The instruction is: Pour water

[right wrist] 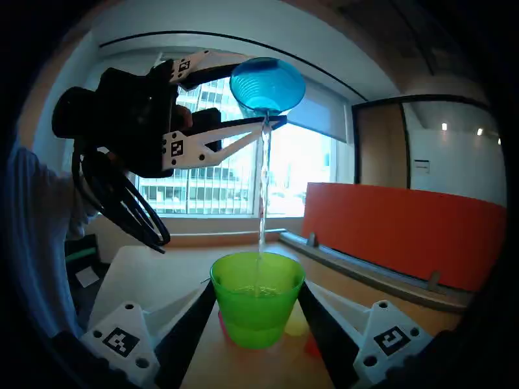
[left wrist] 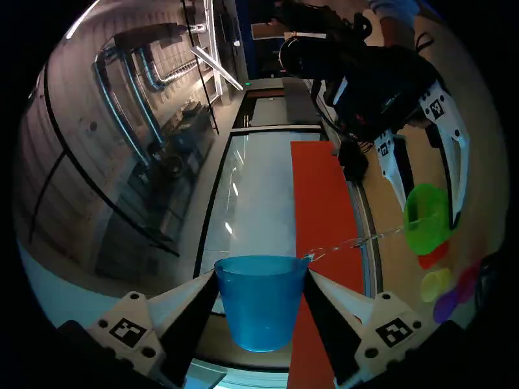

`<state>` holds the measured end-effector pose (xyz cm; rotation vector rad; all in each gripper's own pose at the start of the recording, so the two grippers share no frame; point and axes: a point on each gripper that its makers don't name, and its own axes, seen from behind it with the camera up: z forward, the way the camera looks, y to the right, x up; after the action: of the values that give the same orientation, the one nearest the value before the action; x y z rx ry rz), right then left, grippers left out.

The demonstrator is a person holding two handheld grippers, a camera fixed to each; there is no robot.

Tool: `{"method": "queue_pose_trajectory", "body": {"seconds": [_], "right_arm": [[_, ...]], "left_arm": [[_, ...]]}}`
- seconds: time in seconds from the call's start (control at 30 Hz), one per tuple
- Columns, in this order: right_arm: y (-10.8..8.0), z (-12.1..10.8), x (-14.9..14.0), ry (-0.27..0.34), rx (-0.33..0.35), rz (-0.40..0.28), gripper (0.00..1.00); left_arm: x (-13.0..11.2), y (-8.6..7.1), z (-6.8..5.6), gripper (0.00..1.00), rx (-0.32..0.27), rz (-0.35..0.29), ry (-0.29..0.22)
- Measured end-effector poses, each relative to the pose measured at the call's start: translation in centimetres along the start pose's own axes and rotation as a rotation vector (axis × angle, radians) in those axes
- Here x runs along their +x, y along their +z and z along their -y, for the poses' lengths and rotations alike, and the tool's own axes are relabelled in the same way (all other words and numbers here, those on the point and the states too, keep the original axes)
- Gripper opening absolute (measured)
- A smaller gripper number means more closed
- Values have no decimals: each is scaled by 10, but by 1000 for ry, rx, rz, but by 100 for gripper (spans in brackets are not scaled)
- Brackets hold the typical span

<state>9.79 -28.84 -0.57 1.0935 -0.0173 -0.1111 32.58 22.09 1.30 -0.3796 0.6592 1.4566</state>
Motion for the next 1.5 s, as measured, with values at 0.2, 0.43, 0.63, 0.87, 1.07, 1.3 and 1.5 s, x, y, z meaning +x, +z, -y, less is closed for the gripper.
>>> {"method": "queue_pose_trajectory", "body": {"seconds": [0.2,0.43,0.63,0.87,1.07,1.3,1.5], "right_arm": [[0,0,1,2,-1,-3,89],[0,-1,-1,5,-6,-6,89],[0,-3,-1,10,-8,-10,89],[1,-3,1,12,-11,-14,89],[0,-4,2,15,-13,-18,89],[-2,-6,4,18,-19,-26,89],[-5,-7,7,22,-25,-32,89]], "left_arm": [[5,-1,1,87,5,-4,39],[11,2,1,87,6,-15,86],[15,2,0,87,9,-22,108],[16,3,1,87,8,-24,112],[13,7,4,87,7,-24,76],[5,10,-1,87,-5,-9,-113],[-4,8,-12,87,-24,17,-326]]}}
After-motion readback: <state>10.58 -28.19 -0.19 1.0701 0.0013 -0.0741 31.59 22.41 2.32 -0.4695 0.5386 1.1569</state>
